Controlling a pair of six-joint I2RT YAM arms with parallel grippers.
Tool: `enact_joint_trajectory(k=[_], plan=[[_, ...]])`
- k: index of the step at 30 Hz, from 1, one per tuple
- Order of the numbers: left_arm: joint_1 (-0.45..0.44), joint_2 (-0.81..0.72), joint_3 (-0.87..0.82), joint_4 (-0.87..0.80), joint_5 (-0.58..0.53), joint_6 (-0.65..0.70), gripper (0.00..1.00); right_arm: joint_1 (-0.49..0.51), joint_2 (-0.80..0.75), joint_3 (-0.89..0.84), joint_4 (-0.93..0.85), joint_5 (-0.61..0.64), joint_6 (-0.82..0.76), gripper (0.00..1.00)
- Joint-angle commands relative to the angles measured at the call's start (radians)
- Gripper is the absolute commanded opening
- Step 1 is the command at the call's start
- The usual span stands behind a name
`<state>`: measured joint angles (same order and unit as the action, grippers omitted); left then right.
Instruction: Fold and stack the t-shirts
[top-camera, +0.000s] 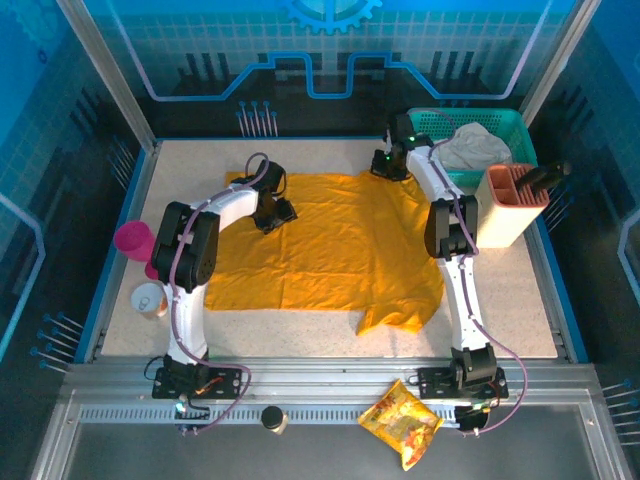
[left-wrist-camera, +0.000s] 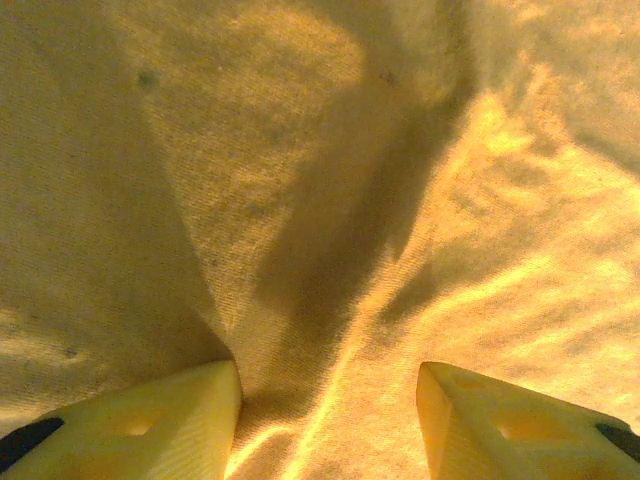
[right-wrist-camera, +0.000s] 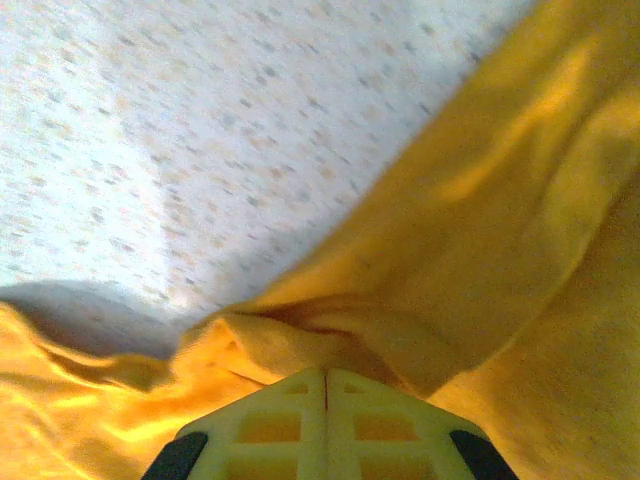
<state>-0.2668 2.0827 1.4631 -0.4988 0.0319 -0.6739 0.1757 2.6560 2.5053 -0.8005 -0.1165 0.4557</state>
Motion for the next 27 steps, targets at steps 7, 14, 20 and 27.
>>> enact_joint_trajectory(k=[7,14,20,27], plan=[[0.0,0.072,-0.02,-0.046,-0.003,0.022,0.48,-0.018,0.104,0.056,0.513,-0.266,0.16,0.0],[0.0,0.085,-0.011,-0.05,0.002,0.023,0.48,-0.031,0.226,0.04,1.01,-0.39,0.51,0.29],[0.001,0.088,0.006,-0.06,0.001,0.032,0.48,-0.032,0.153,0.023,0.998,-0.418,0.45,0.45],[0.001,0.063,0.001,-0.117,-0.114,0.039,0.47,-0.031,-0.173,-0.249,0.898,-0.407,0.244,0.52]])
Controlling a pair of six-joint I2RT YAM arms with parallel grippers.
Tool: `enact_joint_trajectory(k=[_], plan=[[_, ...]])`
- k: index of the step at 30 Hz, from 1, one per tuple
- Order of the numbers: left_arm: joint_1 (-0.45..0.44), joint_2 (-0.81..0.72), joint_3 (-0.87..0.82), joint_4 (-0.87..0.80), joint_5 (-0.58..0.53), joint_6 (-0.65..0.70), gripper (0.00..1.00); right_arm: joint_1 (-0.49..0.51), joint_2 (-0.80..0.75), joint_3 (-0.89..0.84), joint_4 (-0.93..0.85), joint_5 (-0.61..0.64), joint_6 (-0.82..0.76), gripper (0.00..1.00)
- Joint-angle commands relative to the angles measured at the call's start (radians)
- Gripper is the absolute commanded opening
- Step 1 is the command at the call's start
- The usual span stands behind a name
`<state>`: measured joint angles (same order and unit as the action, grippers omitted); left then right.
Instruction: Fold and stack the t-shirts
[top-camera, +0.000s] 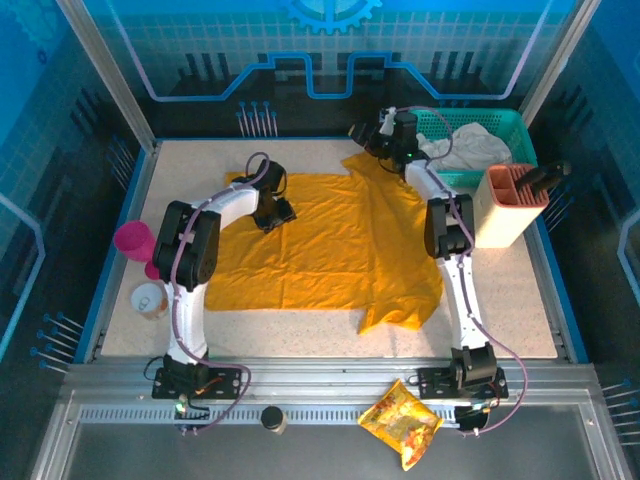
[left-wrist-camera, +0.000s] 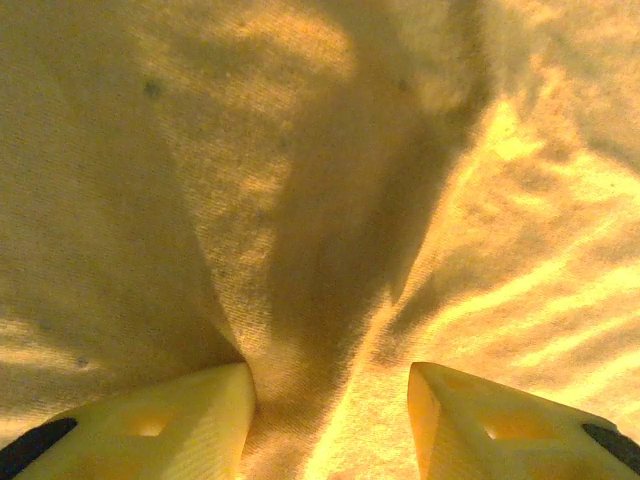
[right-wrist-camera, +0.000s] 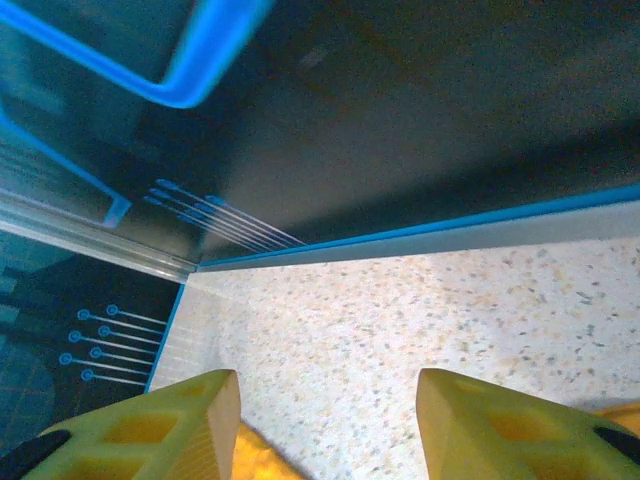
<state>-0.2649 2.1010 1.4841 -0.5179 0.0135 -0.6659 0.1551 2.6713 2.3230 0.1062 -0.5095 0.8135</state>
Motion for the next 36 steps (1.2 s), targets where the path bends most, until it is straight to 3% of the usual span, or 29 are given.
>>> enact_joint_trajectory(k=[1,3,11,15,21,27,33,36], plan=[[0.001,0.038,-0.026,-0.111,-0.139,0.03,0.44,-0.008,-0.248,-0.117,-0.049,0.005,-0.151,0.53],[0.016,0.029,-0.039,-0.12,-0.176,0.027,0.43,-0.001,-0.368,-0.207,-0.157,0.061,-0.232,0.54],[0.059,-0.002,-0.058,-0.085,-0.131,0.044,0.42,0.11,-0.819,-0.595,-0.724,0.439,-0.564,0.57],[0.066,-0.026,-0.041,-0.075,-0.135,0.063,0.44,0.159,-1.067,-0.908,-0.89,0.543,-0.528,0.58],[0.081,0.019,0.068,-0.122,-0.135,0.079,0.44,0.187,-1.38,-1.255,-1.08,0.525,-0.313,0.5],[0.045,-0.04,0.093,-0.125,-0.089,0.057,0.47,0.263,-1.484,-1.396,-1.276,0.503,-0.194,0.47],[-0.04,-0.096,0.112,-0.215,-0.049,0.069,0.65,0.393,-1.449,-1.514,-1.251,0.465,-0.105,0.46],[-0.09,-0.111,0.092,-0.226,-0.018,0.067,0.66,0.454,-1.386,-1.545,-1.199,0.462,-0.072,0.43]])
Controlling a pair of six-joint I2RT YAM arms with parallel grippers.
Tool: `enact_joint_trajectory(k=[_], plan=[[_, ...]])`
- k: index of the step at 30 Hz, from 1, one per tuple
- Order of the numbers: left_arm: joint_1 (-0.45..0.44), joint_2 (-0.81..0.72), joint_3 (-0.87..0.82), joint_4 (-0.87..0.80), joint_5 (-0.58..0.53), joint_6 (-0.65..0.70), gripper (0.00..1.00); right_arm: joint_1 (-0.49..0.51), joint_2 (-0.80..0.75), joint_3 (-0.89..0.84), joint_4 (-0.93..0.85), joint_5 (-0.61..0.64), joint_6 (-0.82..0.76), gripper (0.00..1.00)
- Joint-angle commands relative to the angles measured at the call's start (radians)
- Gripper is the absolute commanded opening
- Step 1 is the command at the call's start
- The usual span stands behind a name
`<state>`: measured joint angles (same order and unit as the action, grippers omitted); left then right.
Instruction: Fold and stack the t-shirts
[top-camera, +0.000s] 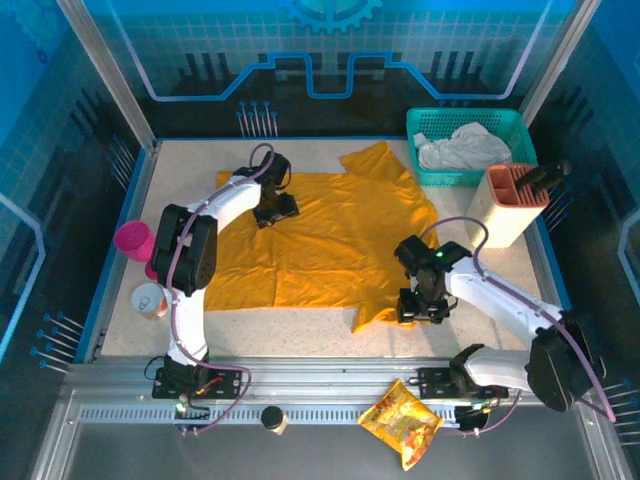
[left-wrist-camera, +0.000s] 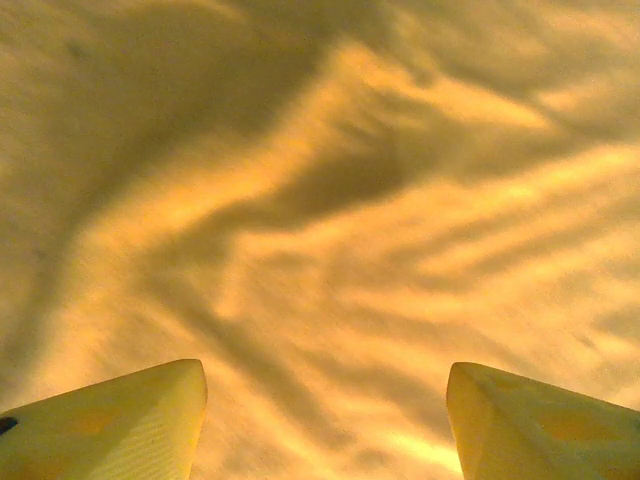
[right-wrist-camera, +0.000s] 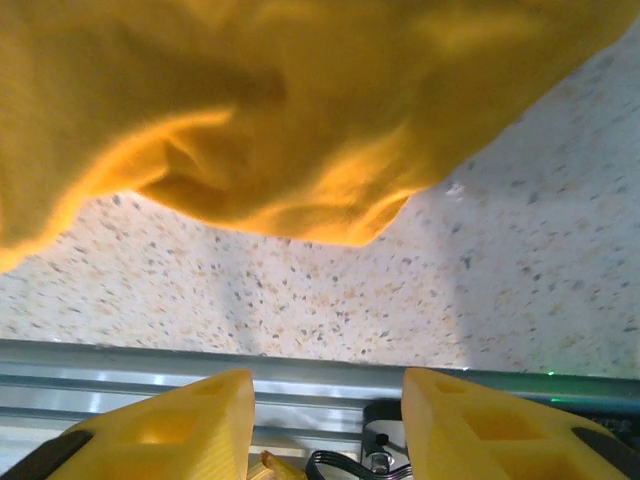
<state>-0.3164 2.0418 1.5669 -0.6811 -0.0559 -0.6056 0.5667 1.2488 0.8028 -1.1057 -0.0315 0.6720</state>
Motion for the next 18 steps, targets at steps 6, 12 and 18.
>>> enact_joint_trajectory(k=[6,12,18], plan=[[-0.133,-0.023,-0.008,-0.033,0.104,-0.022,0.66,0.068,0.134,-0.082,0.199,-0.006,0.103,0.41],[-0.17,0.052,-0.002,-0.007,0.119,-0.04,0.64,0.067,0.207,-0.121,0.347,0.052,0.134,0.36],[-0.171,0.099,0.016,-0.015,0.102,-0.033,0.64,0.068,0.222,-0.123,0.354,0.098,0.131,0.31]])
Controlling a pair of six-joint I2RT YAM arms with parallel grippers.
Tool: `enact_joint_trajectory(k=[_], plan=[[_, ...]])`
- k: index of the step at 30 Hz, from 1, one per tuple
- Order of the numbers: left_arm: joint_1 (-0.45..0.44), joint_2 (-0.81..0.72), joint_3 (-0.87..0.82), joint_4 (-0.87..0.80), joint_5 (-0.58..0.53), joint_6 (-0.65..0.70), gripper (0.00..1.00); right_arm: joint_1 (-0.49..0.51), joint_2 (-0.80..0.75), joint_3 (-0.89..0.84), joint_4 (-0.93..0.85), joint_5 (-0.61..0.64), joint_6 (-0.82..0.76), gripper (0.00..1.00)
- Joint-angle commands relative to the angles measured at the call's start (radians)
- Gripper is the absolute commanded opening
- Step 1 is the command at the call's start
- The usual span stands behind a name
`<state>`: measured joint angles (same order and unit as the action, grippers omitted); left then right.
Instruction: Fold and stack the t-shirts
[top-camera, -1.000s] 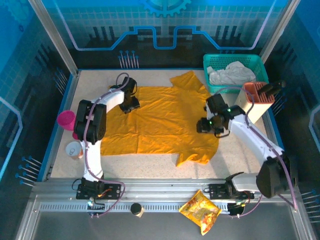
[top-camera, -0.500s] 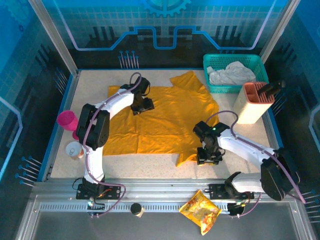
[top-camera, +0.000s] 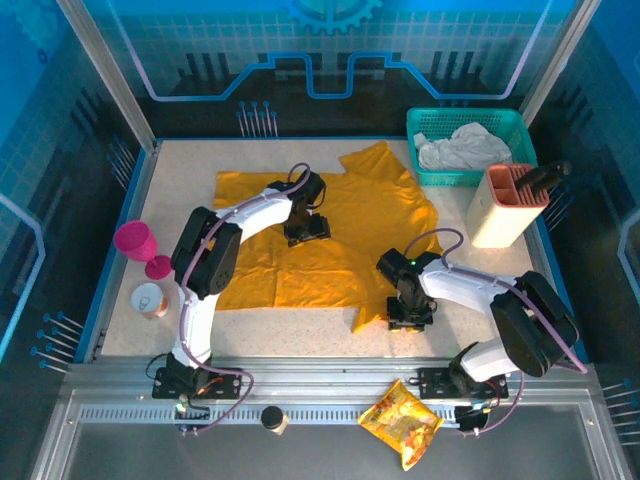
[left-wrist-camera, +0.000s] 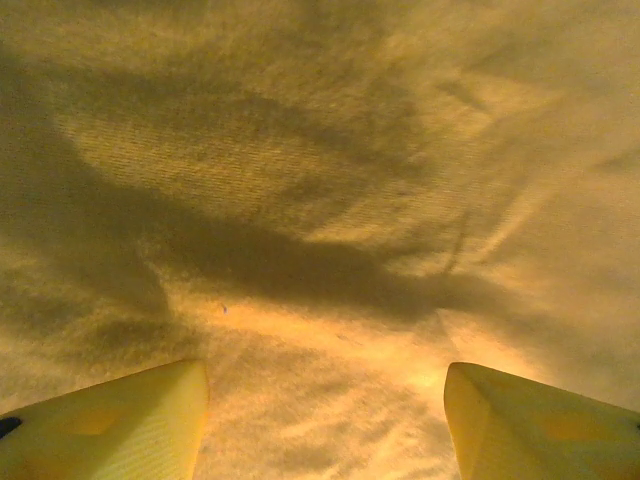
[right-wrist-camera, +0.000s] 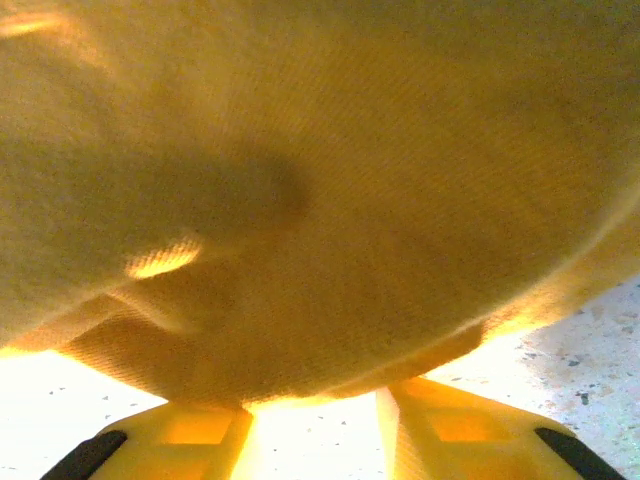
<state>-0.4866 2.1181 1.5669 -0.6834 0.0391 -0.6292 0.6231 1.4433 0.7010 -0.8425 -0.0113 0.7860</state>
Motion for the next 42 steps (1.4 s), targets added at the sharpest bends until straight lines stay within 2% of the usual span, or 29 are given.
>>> enact_joint_trajectory(k=[1,5,8,9,13,22,25,28,31,34,40,41,42], plan=[[-0.001,0.031,0.019,-0.013,0.007,-0.01,0.64,0.011,0.028,-0.023,0.09,0.078,0.014,0.29],[-0.001,0.062,0.024,-0.01,0.011,-0.01,0.64,0.009,0.039,-0.02,0.092,0.081,0.016,0.19],[-0.001,0.072,0.024,-0.007,0.009,-0.01,0.64,0.01,0.042,-0.008,0.078,0.093,0.015,0.03],[-0.001,0.077,0.024,-0.008,0.004,-0.008,0.64,0.01,0.039,0.001,0.064,0.096,0.013,0.0],[-0.001,0.087,0.036,-0.024,-0.022,0.007,0.64,0.009,0.004,0.063,-0.05,0.112,-0.027,0.0],[0.002,0.126,0.086,-0.057,-0.075,0.046,0.63,-0.046,-0.121,0.319,-0.502,0.109,-0.195,0.0],[0.002,0.133,0.094,-0.056,-0.076,0.054,0.63,-0.093,-0.131,0.376,-0.542,0.058,-0.24,0.0],[0.002,0.139,0.096,-0.055,-0.076,0.061,0.64,-0.155,-0.104,0.392,-0.492,-0.031,-0.278,0.0],[0.005,0.142,0.097,-0.057,-0.076,0.07,0.64,-0.213,-0.02,0.391,-0.394,-0.115,-0.324,0.0],[0.008,0.139,0.099,-0.067,-0.081,0.079,0.63,-0.252,0.131,0.458,-0.32,-0.1,-0.379,0.0],[0.012,0.118,0.094,-0.085,-0.101,0.088,0.63,-0.315,0.521,0.824,-0.298,-0.03,-0.494,0.01],[0.014,0.113,0.092,-0.087,-0.103,0.088,0.63,-0.326,0.593,0.9,-0.32,-0.021,-0.501,0.02],[0.014,0.108,0.089,-0.088,-0.104,0.088,0.63,-0.335,0.655,0.968,-0.34,-0.025,-0.502,0.07]])
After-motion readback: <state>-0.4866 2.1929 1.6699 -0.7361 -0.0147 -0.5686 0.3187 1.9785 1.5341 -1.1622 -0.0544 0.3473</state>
